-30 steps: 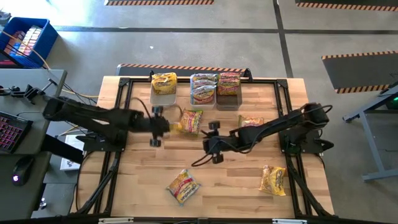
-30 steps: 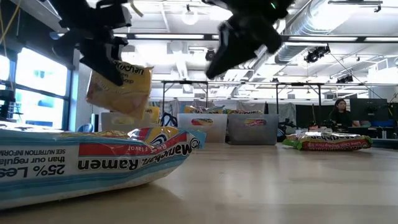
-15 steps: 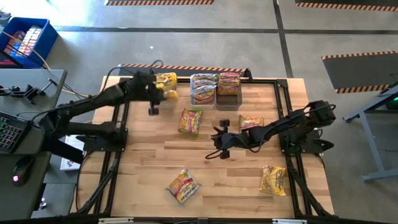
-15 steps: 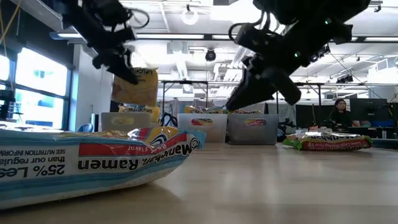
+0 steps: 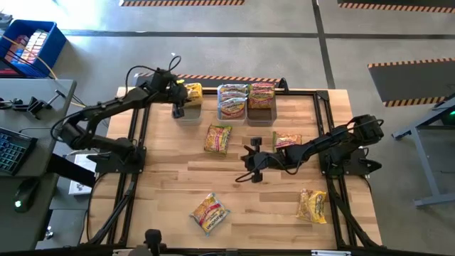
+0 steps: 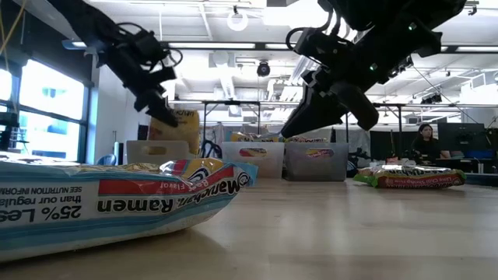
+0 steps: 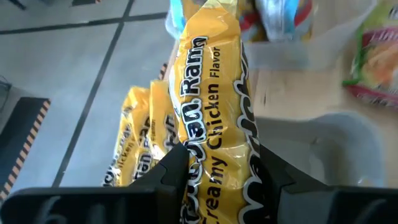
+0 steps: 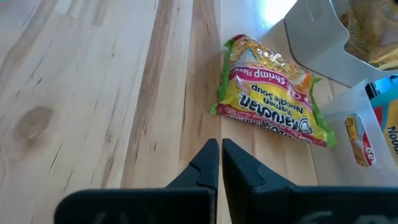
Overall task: Sort Maruchan noodles
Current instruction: Put the bottom left yellow noodle pack into the gray bin
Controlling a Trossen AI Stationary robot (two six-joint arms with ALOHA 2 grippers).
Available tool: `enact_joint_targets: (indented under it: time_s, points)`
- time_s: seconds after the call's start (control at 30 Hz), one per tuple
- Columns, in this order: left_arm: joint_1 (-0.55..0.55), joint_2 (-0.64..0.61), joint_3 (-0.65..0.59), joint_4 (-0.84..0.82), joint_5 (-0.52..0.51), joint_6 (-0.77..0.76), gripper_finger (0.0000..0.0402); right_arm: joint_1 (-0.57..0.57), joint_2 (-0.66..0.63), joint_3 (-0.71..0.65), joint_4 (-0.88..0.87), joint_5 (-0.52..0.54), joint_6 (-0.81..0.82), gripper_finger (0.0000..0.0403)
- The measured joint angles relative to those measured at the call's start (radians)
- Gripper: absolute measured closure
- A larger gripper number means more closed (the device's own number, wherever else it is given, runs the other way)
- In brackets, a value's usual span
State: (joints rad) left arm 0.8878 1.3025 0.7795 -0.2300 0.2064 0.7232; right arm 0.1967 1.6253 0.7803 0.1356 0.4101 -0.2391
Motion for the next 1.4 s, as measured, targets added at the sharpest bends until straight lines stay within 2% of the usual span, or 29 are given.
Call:
enact_joint_targets:
  time_s: [0.37,0.8,0.93,1.17,1.4]
  points:
    - [0.065,0.105,0.003,0.025,0.032,0.047,0.0312,0.0,0.001,0.0,-0.002,-0.001,0.003,0.0402]
    - [0.075,0.074,0.001,-0.011,-0.009,0.092,0.0312,0.0,0.001,0.0,-0.002,-0.003,0.003,0.0402]
    - [0.076,0.073,0.001,-0.023,-0.015,0.093,0.0312,0.0,0.002,0.0,-0.001,-0.049,0.003,0.0402]
    - [0.073,0.057,0.002,-0.04,-0.042,0.092,0.0312,0.0,0.002,0.0,0.0,-0.054,0.003,0.0402]
    - [0.069,0.009,0.063,-0.091,-0.074,0.073,0.0312,0.0,0.002,0.0,0.0,-0.054,0.003,0.0402]
